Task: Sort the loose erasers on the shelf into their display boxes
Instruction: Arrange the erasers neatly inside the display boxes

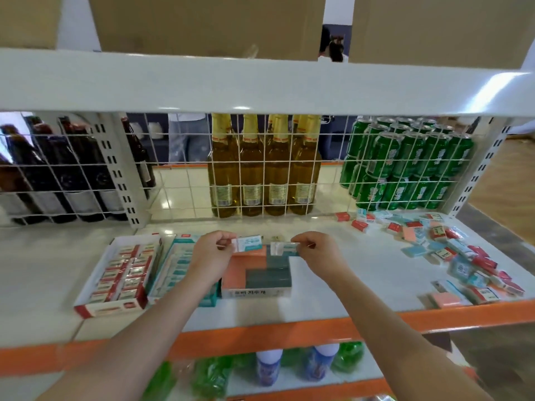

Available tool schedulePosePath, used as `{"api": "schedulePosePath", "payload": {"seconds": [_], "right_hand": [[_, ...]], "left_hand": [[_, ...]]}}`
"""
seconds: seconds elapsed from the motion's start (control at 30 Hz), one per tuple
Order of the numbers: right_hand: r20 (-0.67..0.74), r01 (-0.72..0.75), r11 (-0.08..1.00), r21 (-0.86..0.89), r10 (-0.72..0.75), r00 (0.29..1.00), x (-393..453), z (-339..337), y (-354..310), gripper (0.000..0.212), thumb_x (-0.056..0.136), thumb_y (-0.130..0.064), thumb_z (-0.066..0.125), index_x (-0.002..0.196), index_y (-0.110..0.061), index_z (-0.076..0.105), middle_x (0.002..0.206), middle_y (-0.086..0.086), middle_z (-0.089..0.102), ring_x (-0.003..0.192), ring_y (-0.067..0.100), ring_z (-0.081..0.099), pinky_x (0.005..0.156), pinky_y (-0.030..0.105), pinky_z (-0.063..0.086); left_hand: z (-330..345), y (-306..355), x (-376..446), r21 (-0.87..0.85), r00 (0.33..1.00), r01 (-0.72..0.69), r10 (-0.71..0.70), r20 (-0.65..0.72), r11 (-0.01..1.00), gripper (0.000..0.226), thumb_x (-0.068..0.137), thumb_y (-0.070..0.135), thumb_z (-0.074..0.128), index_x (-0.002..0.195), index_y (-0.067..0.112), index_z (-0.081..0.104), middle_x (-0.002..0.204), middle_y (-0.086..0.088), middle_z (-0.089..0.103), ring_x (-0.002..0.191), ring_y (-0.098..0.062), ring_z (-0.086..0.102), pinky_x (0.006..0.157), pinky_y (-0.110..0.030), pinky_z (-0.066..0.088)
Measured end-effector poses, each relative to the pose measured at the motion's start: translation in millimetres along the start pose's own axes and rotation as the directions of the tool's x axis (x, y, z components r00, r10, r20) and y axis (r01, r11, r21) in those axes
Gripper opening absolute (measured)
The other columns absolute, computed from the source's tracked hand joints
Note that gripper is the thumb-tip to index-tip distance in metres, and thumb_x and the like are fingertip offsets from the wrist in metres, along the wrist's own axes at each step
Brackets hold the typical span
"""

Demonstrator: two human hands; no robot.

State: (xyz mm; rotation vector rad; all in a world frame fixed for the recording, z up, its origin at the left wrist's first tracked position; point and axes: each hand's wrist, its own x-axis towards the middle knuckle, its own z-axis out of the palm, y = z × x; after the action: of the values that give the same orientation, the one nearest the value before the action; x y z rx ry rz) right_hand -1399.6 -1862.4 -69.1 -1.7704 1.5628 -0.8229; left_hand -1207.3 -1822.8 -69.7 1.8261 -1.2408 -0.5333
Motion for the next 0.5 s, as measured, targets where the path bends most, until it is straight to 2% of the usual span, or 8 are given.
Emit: {"api": "schedulePosePath", "payload": {"seconds": [0.17, 0.23, 0.3, 0.37, 0.5], "right_hand": [[0.075, 0.021, 0.999, 0.044, -0.025, 0.997, -2, 45, -32, 0.027, 0.095, -0.008, 0.047, 0.116, -0.011, 0.063, 0.12, 0.004, 0.061, 0.098, 0.015, 0.056, 0.058, 0.007, 0.042], [0.085, 0.028, 0.999, 0.044, -0.032, 0.996, -2, 62, -42, 0.025, 0.094, -0.007, 0.049, 0.115, -0.01, 0.063, 0.12, 0.006, 0.062, 0.1, 0.017, 0.059, 0.064, 0.009, 0.047], [0.092, 0.025, 0.999, 0.028, -0.027, 0.995, -1, 77, -51, 0.024, 0.094, -0.008, 0.049, 0.113, -0.011, 0.063, 0.119, 0.006, 0.063, 0.097, 0.017, 0.06, 0.066, 0.015, 0.05], [0.111, 0.022, 1.0, 0.011, -0.023, 0.994, 1, 90, -58, 0.023, 0.094, -0.01, 0.049, 0.114, -0.012, 0.061, 0.117, 0.006, 0.063, 0.089, 0.013, 0.057, 0.059, 0.013, 0.046], [0.105, -0.008, 1.0, -0.025, 0.011, 0.994, 9, 109, -66, 0.02, 0.094, -0.012, 0.049, 0.111, -0.015, 0.058, 0.11, 0.003, 0.063, 0.084, 0.012, 0.056, 0.062, 0.018, 0.048]], "left_hand": [[-52, -35, 12, 0.096, 1.0, -0.015, 0.012, 0.024, 0.995, 0.023, 0.092, 0.011, 0.054, 0.112, 0.016, 0.064, 0.118, -0.004, 0.063, 0.105, -0.017, 0.058, 0.082, -0.026, 0.046], [-70, -47, 17, 0.12, 0.999, -0.015, 0.009, 0.05, 0.993, 0.024, 0.092, 0.009, 0.054, 0.113, 0.013, 0.064, 0.12, -0.007, 0.063, 0.104, -0.018, 0.058, 0.084, -0.027, 0.047], [-83, -57, 21, 0.158, 0.997, -0.017, 0.005, 0.075, 0.987, 0.023, 0.092, 0.009, 0.054, 0.112, 0.011, 0.064, 0.118, -0.008, 0.064, 0.097, -0.015, 0.058, 0.077, -0.02, 0.043], [-89, -65, 25, 0.187, 0.995, -0.024, 0.005, 0.099, 0.982, 0.02, 0.091, 0.011, 0.055, 0.109, 0.011, 0.065, 0.115, -0.007, 0.065, 0.087, -0.01, 0.055, 0.066, -0.012, 0.038], [-92, -74, 34, 0.204, 0.995, -0.02, 0.0, 0.097, 0.979, 0.021, 0.091, 0.013, 0.056, 0.111, 0.013, 0.063, 0.116, -0.005, 0.065, 0.085, -0.008, 0.053, 0.056, -0.009, 0.034]]}}
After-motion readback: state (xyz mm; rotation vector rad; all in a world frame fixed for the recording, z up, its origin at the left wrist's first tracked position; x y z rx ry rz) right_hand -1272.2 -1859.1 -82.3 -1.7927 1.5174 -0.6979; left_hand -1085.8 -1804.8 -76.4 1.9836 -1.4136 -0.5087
